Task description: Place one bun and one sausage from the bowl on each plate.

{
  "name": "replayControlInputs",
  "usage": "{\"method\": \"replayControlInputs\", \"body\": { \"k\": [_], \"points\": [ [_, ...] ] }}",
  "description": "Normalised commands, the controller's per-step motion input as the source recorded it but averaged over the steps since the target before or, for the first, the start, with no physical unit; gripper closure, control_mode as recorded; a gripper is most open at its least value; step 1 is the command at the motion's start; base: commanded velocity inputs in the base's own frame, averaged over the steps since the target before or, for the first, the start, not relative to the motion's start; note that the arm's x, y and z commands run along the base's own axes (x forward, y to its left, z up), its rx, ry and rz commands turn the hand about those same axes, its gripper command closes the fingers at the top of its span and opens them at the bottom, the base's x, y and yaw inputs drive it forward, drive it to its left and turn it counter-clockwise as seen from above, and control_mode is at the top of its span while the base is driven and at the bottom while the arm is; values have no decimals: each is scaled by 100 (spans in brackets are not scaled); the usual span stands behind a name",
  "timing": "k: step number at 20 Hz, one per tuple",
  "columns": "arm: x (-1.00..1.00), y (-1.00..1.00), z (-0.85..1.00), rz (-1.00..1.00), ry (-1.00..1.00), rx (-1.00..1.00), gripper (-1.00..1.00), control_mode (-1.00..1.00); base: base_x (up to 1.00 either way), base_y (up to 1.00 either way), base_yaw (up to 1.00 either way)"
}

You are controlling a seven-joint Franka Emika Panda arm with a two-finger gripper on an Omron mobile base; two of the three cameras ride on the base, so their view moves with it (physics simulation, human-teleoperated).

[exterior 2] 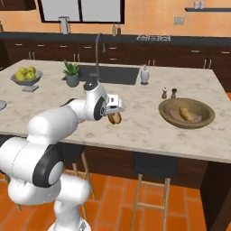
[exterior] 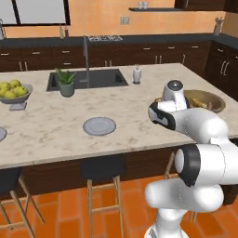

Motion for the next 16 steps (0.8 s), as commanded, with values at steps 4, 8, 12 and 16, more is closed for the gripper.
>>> {"method": "replayControlInputs", "body": {
  "k": [4,8,12,16],
  "points": [
    [0,0,0,0,0,0,100,100,3,100,-4],
    [0,0,0,0,0,0,100,100,24,100,-9],
    [0,0,0,0,0,0,100,100,31,100,-10],
    [0,0,0,0,0,0,100,100,34,100,-9]
  ]
}}
